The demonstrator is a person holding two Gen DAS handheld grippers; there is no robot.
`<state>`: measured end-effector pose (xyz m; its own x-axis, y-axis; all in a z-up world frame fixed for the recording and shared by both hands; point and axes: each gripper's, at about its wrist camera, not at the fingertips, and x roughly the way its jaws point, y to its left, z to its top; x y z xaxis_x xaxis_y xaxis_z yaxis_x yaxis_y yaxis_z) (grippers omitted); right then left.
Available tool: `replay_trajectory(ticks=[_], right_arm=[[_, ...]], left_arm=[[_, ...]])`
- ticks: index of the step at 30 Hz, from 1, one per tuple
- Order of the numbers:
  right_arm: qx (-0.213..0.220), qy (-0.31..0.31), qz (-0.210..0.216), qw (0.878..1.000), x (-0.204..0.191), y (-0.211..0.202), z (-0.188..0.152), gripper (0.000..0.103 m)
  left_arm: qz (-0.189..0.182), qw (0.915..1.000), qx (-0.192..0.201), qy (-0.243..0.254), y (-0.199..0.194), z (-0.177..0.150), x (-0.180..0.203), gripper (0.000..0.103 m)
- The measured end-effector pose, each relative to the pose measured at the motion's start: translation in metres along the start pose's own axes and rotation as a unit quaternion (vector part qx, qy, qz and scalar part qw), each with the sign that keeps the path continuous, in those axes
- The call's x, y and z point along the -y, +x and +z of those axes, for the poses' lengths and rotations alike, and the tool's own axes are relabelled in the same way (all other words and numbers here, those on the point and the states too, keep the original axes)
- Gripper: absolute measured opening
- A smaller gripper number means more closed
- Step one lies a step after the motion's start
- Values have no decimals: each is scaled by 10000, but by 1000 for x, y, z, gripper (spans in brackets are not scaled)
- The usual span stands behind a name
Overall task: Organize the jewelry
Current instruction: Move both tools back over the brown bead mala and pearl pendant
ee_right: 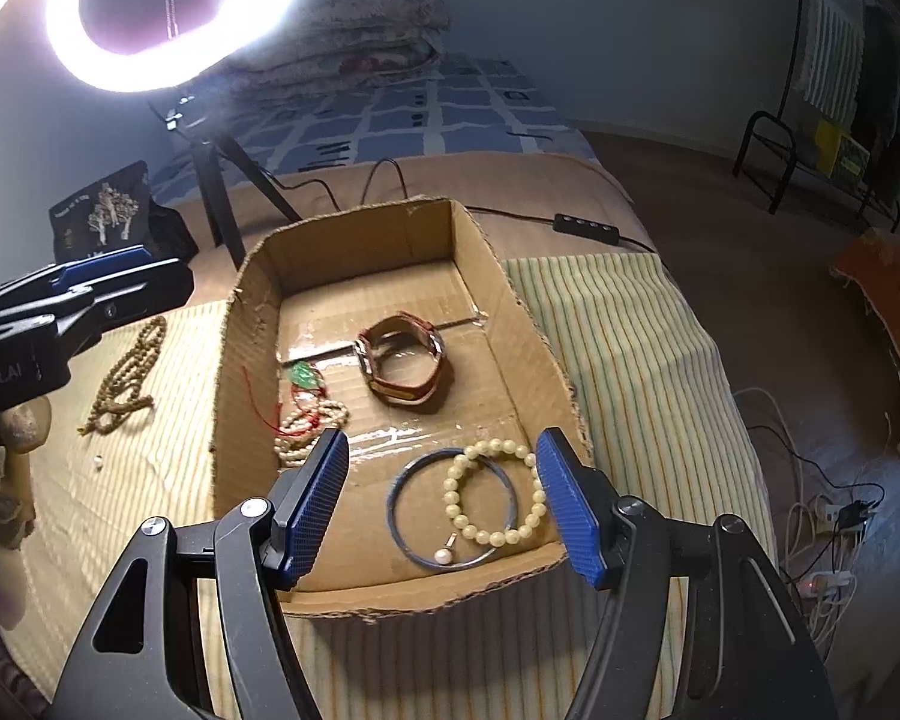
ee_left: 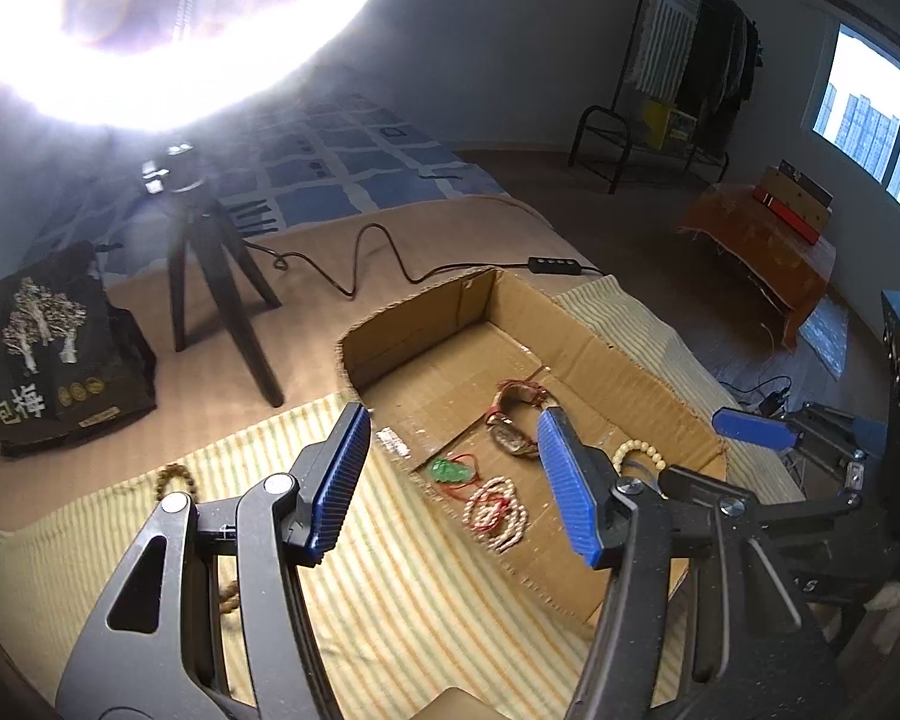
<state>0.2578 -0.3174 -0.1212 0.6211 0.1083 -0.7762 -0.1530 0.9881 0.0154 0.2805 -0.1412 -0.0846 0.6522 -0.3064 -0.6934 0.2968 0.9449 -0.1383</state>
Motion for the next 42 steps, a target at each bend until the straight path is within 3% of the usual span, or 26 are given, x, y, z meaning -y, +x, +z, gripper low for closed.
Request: replay_trajectory(ticks=[27, 42], right_arm=[[469, -634, 498, 9956, -102, -35, 11, 64], [344, -879, 773, 9925, -142, -23, 8, 64]], left_arm=[[726, 9961, 478, -154, -102, -30, -83, 60], [990, 9942, 280, -304, -117, -60, -138, 60]])
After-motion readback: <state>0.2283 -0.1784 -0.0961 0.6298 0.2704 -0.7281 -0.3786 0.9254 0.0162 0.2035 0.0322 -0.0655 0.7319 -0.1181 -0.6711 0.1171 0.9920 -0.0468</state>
